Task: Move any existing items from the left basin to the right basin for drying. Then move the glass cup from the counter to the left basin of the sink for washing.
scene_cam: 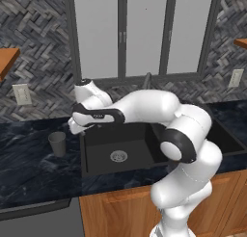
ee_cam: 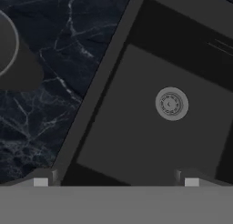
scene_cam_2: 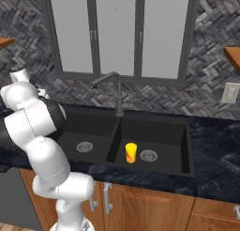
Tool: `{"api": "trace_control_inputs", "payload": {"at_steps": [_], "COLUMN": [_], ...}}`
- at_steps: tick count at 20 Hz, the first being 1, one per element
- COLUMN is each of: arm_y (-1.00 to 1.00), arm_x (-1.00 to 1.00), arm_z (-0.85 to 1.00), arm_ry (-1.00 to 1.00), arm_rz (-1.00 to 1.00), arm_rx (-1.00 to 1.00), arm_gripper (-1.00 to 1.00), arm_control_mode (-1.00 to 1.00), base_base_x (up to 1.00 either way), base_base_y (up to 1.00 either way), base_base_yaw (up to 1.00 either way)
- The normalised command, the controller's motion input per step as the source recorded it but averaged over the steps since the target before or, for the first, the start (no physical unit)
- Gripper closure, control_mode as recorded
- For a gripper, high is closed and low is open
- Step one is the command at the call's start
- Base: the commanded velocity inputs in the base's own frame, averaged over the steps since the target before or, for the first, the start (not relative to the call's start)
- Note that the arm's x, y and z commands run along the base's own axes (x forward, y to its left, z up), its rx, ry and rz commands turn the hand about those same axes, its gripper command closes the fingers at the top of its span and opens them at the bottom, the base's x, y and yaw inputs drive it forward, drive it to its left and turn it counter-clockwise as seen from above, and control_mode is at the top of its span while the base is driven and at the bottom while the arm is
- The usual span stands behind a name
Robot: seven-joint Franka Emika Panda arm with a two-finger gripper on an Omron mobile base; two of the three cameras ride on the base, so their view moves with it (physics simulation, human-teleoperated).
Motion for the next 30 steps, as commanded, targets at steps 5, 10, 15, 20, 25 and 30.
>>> {"api": "trace_control_inputs", "payload": {"at_steps": [5,10,15,20,25,30], "arm_y": [0.25,0.36,0.31,0.25,0.17,0.07], "arm_x": [-0.11,-0.01,0.0,0.0,0.01,0.05], "arm_z": [0.11,0.1,0.07,0.01,0.0,0.0], "arm_ry": [0.0,0.0,0.0,0.0,0.0,0.0], "arm_rz": [0.07,0.03,0.01,0.0,0.0,0.0], "arm_rx": [0.0,0.0,0.0,0.0,0.0,0.0], "arm_gripper": [-1.0,-1.0,-1.0,-1.0,-1.0,-1.0], "arm_control_mode": [-1.0,-1.0,-1.0,-1.0,-1.0,-1.0], "base_base_x": [0.0,0.0,0.0,0.0,0.0,0.0], "base_base_y": [0.0,0.0,0.0,0.0,0.0,0.0], "base_base_yaw": [0.0,0.0,0.0,0.0,0.0,0.0]}}
